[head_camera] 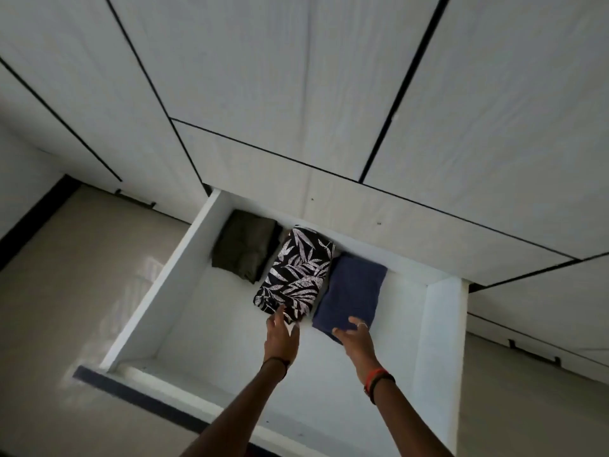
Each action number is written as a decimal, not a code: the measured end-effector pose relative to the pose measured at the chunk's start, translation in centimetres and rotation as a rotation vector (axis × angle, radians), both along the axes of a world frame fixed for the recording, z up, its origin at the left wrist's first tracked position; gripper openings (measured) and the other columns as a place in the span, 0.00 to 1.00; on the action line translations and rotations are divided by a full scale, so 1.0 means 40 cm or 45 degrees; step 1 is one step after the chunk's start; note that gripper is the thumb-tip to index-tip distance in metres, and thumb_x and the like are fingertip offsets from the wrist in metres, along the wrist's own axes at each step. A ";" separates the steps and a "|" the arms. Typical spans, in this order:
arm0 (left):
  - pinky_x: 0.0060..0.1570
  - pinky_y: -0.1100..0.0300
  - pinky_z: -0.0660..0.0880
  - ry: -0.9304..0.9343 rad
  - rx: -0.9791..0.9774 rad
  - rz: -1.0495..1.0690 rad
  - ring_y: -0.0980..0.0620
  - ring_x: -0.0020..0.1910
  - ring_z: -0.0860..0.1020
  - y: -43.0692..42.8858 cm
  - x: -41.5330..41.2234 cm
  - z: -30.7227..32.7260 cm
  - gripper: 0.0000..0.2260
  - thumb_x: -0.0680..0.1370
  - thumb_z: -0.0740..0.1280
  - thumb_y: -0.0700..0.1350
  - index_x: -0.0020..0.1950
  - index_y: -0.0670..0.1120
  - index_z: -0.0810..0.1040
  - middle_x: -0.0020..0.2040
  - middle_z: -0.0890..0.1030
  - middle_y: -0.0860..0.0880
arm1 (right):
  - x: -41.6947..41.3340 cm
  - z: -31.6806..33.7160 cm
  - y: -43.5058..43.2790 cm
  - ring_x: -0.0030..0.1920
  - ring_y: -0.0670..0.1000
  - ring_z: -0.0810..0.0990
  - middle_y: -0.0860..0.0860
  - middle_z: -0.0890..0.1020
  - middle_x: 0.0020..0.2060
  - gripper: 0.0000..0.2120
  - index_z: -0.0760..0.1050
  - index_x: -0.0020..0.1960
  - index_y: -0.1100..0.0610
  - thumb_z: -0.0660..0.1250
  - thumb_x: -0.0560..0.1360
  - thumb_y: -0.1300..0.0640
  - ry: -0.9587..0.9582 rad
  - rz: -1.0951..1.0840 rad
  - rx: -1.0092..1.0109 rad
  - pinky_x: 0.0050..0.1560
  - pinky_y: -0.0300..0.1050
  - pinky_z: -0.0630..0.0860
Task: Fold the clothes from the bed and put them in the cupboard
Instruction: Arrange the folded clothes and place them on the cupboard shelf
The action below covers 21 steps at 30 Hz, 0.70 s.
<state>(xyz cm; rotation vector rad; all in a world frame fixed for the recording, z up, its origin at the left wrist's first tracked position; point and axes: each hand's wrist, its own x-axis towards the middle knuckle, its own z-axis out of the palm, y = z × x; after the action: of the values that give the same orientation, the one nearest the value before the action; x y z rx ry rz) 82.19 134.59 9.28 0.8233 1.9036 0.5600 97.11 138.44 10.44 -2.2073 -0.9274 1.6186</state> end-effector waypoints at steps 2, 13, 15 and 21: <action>0.67 0.51 0.67 0.003 0.002 0.061 0.42 0.66 0.70 -0.048 -0.052 0.046 0.25 0.80 0.61 0.43 0.75 0.45 0.58 0.73 0.60 0.42 | -0.052 0.060 -0.024 0.62 0.57 0.73 0.60 0.70 0.67 0.29 0.62 0.72 0.60 0.70 0.74 0.61 0.055 0.076 0.006 0.63 0.52 0.72; 0.63 0.54 0.68 0.067 -0.021 0.590 0.41 0.62 0.72 -0.415 -0.362 0.234 0.19 0.79 0.63 0.40 0.70 0.41 0.66 0.66 0.68 0.37 | -0.391 0.275 -0.256 0.56 0.54 0.72 0.62 0.72 0.59 0.26 0.65 0.68 0.57 0.70 0.72 0.64 0.245 0.513 0.009 0.62 0.52 0.70; 0.61 0.55 0.68 0.072 -0.013 0.715 0.41 0.60 0.73 -0.499 -0.433 0.264 0.19 0.79 0.62 0.40 0.70 0.40 0.66 0.66 0.68 0.38 | -0.478 0.292 -0.315 0.54 0.55 0.73 0.60 0.73 0.54 0.26 0.66 0.68 0.58 0.70 0.72 0.64 0.229 0.637 0.012 0.60 0.50 0.71; 0.58 0.57 0.69 0.033 -0.001 1.073 0.46 0.51 0.74 -0.771 -0.602 0.314 0.21 0.79 0.63 0.43 0.71 0.41 0.64 0.67 0.68 0.38 | -0.724 0.328 -0.529 0.48 0.53 0.75 0.55 0.74 0.51 0.22 0.68 0.64 0.58 0.69 0.72 0.67 0.175 1.000 0.059 0.45 0.41 0.71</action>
<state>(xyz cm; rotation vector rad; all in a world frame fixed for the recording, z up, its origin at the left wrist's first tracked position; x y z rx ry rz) 58.11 103.76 21.83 -0.0221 2.2338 1.0442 68.14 117.28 23.56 -1.7512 -1.9161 1.9699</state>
